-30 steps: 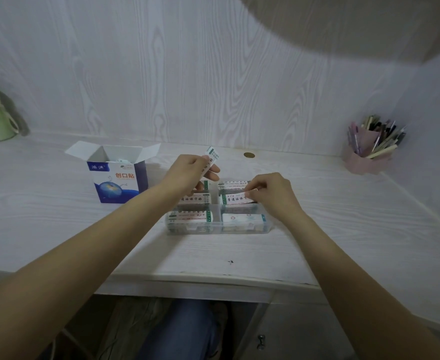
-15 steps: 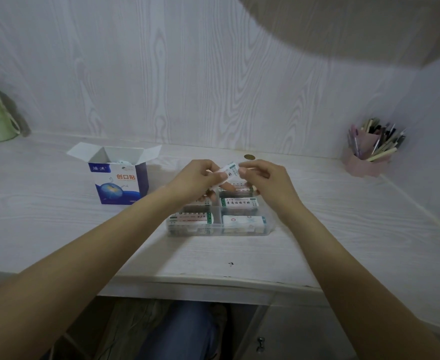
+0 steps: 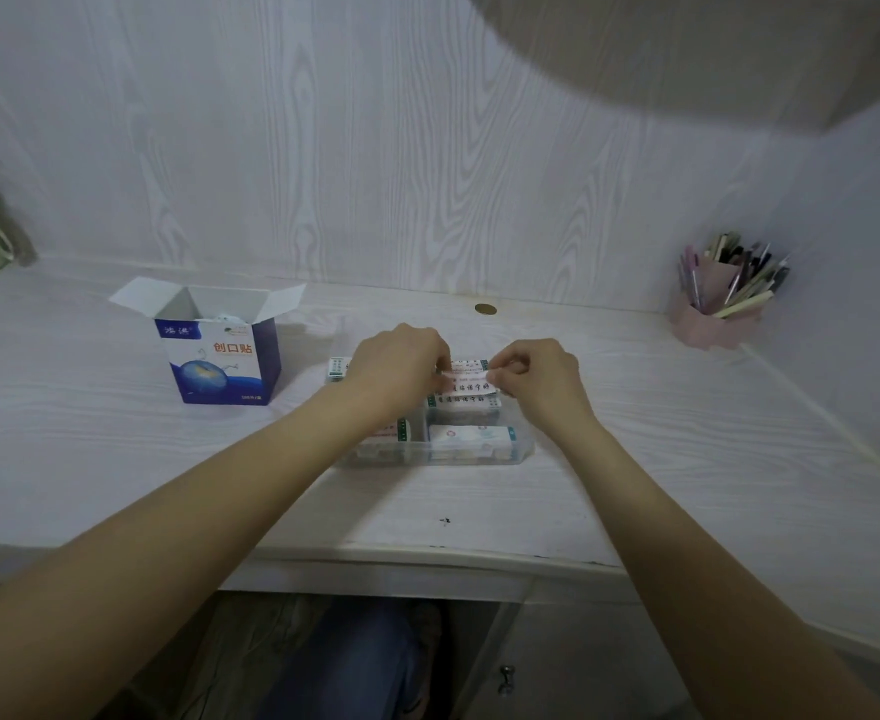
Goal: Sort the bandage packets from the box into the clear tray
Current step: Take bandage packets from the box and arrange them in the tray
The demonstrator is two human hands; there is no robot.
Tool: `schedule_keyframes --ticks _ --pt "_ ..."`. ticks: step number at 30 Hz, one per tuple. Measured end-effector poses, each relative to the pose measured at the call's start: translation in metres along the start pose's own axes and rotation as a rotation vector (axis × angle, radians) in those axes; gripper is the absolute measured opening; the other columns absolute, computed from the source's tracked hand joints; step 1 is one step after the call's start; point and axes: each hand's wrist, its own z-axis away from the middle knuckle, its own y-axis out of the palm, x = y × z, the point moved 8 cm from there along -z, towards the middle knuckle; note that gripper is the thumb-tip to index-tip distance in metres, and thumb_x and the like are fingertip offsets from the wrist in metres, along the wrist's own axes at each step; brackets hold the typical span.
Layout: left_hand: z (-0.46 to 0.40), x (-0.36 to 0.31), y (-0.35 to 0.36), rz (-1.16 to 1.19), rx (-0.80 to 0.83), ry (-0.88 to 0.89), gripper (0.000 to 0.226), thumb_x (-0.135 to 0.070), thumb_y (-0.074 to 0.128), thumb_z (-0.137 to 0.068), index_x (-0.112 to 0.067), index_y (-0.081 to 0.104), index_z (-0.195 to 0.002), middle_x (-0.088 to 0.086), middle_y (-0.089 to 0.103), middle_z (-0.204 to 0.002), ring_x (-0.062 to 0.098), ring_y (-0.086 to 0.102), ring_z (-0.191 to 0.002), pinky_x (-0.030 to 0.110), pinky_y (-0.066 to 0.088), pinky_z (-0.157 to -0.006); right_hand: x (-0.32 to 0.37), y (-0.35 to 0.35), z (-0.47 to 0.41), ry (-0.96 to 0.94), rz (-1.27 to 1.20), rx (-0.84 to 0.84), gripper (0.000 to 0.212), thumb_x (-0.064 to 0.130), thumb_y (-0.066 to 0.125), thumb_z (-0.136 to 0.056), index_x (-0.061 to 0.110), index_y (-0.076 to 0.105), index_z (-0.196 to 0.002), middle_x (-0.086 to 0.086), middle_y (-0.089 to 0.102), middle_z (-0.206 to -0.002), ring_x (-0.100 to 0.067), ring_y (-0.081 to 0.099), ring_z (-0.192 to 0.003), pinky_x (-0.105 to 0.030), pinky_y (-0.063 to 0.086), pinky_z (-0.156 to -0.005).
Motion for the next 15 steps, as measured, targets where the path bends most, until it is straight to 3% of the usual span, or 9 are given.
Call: schedule_keyframes --ticks 2,6,10,15 --pt "-0.003 0.000 0.006 -0.009 0.035 -0.011 0.025 -0.032 0.062 -0.090 -0.022 0.066 -0.113 0.004 0.065 -0.110 0.024 0.061 -0.098 0.031 0.046 -0.076 -0.001 0.004 -0.001 -0.006 0.108 0.018 0.005 0.011 0.068 -0.085 0.009 0.071 -0.088 -0.002 0.063 -0.079 -0.007 0.054 -0.069 -0.009 0.038 -0.060" --pt "-0.005 -0.002 0.010 -0.058 0.066 0.008 0.022 -0.029 0.064 -0.088 -0.020 0.068 -0.108 0.004 0.063 -0.108 0.026 0.060 -0.097 0.030 0.040 -0.070 0.002 0.012 0.000 -0.021 0.276 0.100 0.010 0.010 0.064 -0.088 0.005 0.071 -0.093 -0.010 0.068 -0.094 -0.022 0.061 -0.092 -0.031 0.049 -0.079" --pt "-0.006 -0.003 0.013 -0.105 0.091 0.023 0.019 -0.026 0.062 -0.089 -0.021 0.069 -0.106 0.004 0.051 -0.112 0.028 0.058 -0.098 0.031 0.037 -0.071 0.005 0.012 0.001 -0.027 0.403 0.117 0.011 0.017 0.064 -0.089 0.010 0.071 -0.093 -0.006 0.065 -0.099 -0.022 0.059 -0.094 -0.031 0.046 -0.073" --pt "-0.008 -0.002 0.018 -0.089 0.130 0.026 0.023 -0.025 0.062 -0.090 -0.021 0.068 -0.112 0.006 0.048 -0.116 0.028 0.058 -0.098 0.035 0.046 -0.081 0.002 0.013 0.002 0.003 0.484 0.125 0.017 0.027 0.064 -0.089 0.013 0.072 -0.090 -0.005 0.064 -0.098 -0.023 0.059 -0.094 -0.032 0.048 -0.070"
